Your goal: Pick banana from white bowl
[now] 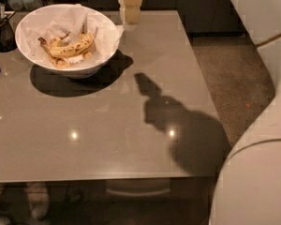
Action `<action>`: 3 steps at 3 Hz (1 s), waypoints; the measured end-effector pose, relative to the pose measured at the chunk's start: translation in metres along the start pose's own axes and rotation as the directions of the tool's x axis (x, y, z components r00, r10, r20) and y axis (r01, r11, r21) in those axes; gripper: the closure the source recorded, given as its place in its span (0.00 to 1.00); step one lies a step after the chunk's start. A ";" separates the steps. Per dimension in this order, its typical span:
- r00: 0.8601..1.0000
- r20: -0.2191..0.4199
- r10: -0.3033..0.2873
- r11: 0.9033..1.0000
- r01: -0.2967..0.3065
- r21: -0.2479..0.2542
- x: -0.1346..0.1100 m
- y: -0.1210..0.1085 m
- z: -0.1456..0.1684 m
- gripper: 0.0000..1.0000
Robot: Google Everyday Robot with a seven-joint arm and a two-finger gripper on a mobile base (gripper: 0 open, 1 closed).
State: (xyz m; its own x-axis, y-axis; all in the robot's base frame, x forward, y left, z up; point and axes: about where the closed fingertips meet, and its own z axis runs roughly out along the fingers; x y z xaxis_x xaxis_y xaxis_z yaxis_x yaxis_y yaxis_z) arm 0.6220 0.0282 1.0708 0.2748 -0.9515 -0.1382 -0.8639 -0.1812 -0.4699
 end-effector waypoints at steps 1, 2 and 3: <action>0.999 0.035 -0.017 1.000 0.017 0.003 0.000 -0.007 0.013 0.00; 0.993 0.056 -0.103 0.994 0.105 -0.042 -0.011 -0.028 0.050 0.00; 0.978 0.083 -0.190 0.980 0.193 -0.037 -0.035 -0.061 0.091 0.00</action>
Offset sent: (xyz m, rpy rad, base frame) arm 0.0922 0.0506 -0.0253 -0.0822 0.1120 0.2620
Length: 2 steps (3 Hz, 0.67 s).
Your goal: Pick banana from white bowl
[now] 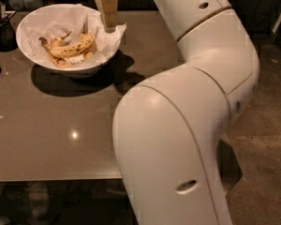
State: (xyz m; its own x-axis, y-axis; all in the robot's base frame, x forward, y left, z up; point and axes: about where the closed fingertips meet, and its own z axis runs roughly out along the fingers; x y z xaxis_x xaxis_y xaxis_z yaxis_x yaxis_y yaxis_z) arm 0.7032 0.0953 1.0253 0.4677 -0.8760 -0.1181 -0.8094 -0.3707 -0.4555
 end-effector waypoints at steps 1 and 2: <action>1.000 0.011 0.003 0.998 -0.004 0.059 0.000 -0.018 -0.001 0.00; 0.997 0.073 -0.023 0.998 0.018 0.060 -0.009 -0.022 0.014 0.00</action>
Offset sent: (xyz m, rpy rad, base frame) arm 0.0168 0.0232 -0.0064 0.0977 0.0434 0.1103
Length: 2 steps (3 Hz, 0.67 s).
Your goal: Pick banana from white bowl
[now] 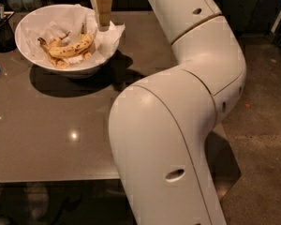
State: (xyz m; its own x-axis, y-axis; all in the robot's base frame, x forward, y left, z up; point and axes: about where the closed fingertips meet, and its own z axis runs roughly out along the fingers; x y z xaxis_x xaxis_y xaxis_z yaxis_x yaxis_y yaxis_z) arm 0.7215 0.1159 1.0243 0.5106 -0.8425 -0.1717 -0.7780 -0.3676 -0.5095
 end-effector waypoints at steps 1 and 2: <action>0.997 0.065 -0.032 0.999 0.035 -0.036 -0.013 0.000 0.027 0.00; 0.994 0.108 -0.034 0.996 0.042 -0.074 -0.018 0.002 0.056 0.00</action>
Offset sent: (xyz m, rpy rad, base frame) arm 0.0402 0.0324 -0.0412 -0.0318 0.2323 0.1540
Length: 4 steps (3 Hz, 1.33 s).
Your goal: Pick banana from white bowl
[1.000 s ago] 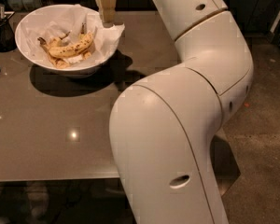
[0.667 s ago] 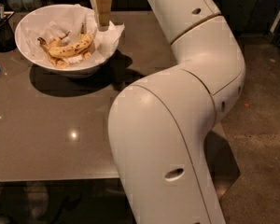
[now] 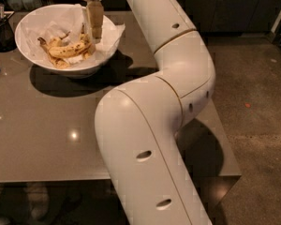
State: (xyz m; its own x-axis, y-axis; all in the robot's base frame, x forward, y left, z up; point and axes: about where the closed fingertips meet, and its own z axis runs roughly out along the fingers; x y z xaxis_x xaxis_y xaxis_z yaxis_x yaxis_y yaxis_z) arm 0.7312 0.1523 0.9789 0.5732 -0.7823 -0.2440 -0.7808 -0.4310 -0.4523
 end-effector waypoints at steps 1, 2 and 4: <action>1.000 0.025 0.009 1.000 -0.009 -0.020 0.000 0.000 0.019 0.03; 0.999 0.037 0.021 0.999 -0.020 -0.035 0.002 0.001 0.032 0.10; 0.998 0.047 0.037 0.997 -0.034 -0.065 0.003 0.005 0.049 0.23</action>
Offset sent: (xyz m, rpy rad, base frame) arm 0.0370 -0.0103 -0.0066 -0.0934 0.1978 0.0393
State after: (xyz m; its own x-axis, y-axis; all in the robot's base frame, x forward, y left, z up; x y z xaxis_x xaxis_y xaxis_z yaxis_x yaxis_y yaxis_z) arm 0.7412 0.1701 0.9343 0.5548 -0.7756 -0.3011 -0.8143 -0.4322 -0.3874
